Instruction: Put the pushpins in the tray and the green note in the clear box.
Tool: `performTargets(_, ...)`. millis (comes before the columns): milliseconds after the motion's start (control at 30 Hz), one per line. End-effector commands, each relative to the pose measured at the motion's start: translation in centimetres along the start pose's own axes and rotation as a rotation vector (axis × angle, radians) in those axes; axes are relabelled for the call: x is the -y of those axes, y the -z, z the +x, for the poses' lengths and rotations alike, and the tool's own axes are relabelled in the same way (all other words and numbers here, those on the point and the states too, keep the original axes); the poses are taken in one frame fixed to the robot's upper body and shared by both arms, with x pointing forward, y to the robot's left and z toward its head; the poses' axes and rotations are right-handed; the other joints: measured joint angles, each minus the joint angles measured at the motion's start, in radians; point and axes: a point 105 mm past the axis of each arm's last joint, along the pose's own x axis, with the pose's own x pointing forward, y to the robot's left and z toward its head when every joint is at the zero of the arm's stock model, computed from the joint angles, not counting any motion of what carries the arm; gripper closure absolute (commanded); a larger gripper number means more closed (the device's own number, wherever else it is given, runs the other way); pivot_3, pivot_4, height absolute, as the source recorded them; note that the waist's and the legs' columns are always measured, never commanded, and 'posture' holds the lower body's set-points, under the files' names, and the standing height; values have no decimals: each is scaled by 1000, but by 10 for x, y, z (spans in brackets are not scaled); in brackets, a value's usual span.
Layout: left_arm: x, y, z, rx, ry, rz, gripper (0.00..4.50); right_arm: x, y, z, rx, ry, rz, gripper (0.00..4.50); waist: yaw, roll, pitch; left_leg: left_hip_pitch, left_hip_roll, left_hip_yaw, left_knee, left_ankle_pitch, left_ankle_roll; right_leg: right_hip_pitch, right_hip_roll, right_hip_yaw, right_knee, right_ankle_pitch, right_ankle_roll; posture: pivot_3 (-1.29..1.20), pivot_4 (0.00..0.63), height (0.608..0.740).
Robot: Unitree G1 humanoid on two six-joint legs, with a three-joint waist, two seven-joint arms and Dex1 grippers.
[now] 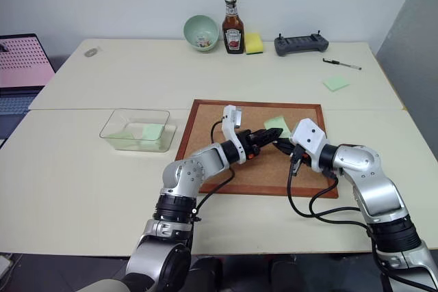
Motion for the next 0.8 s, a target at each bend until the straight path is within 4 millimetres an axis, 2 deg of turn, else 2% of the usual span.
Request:
performTargets(33,13,-9,10,40,52,-18,1714,1,-16,-3,32,0,-71,4500,0,0,0,0,0,0,0,0,0,0,0,0,0,0,0,0,150,740)
performTargets(100,16,-9,12,41,69,-35,1714,1,-17,-3,32,0,-73,4500,0,0,0,0,0,0,0,0,0,0,0,0,0,0,0,0,150,740)
performTargets(200,19,-7,13,28,92,-46,2134,1,-17,-4,31,1,-76,4500,0,0,0,0,0,0,0,0,0,0,0,0,0,0,0,0,150,740)
performTargets(600,30,0,10,-10,171,-51,4345,1,-20,-4,37,9,-91,4500,0,0,0,0,0,0,0,0,0,0,0,0,0,0,0,0,150,740)
performTargets(633,30,0,10,-10,173,-52,4464,1,-20,-4,37,9,-92,4500,0,0,0,0,0,0,0,0,0,0,0,0,0,0,0,0,150,740)
performTargets(800,30,5,8,-20,166,-54,4464,2,-20,-4,39,11,-94,4500,0,0,0,0,0,0,0,0,0,0,0,0,0,0,0,0,150,740)
